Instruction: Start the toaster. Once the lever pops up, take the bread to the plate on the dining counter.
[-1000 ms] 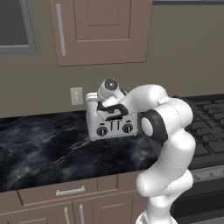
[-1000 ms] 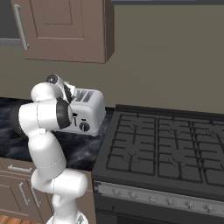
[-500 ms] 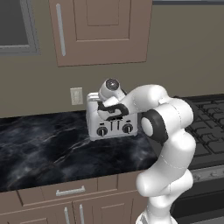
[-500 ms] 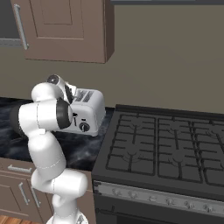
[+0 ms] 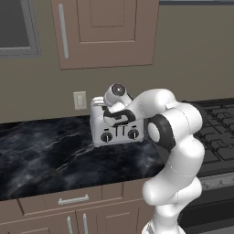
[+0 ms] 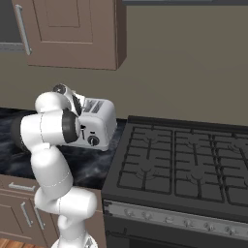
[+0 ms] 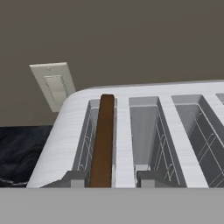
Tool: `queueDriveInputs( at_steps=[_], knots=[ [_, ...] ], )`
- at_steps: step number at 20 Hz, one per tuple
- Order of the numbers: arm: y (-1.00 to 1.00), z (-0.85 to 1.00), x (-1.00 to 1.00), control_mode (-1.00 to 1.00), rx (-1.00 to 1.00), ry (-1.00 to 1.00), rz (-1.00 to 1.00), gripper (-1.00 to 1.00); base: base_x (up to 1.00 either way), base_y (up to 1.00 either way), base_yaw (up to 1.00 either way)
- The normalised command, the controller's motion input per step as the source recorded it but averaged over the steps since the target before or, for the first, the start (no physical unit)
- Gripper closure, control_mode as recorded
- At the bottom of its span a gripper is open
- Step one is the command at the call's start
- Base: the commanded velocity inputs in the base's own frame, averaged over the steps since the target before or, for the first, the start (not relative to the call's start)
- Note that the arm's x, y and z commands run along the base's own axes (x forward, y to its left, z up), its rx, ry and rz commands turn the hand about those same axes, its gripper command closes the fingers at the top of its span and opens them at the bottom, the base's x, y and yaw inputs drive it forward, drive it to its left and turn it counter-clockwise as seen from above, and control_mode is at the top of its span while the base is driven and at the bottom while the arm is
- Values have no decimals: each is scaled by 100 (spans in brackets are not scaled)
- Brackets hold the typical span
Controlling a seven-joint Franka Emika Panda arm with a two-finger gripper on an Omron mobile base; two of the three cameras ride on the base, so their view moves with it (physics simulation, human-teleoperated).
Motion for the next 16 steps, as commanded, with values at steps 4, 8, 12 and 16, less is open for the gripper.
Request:
queueDriveInputs(
  at_steps=[4, 8, 12, 16],
  knots=[
    [1, 0, 0, -100, 0, 0, 0, 100, 0, 0, 0],
    [3, 0, 0, -100, 0, 0, 0, 100, 0, 0, 0],
    [0, 0, 0, -100, 0, 0, 0, 100, 0, 0, 0],
    [0, 0, 0, -100, 0, 0, 0, 100, 0, 0, 0]
  ],
)
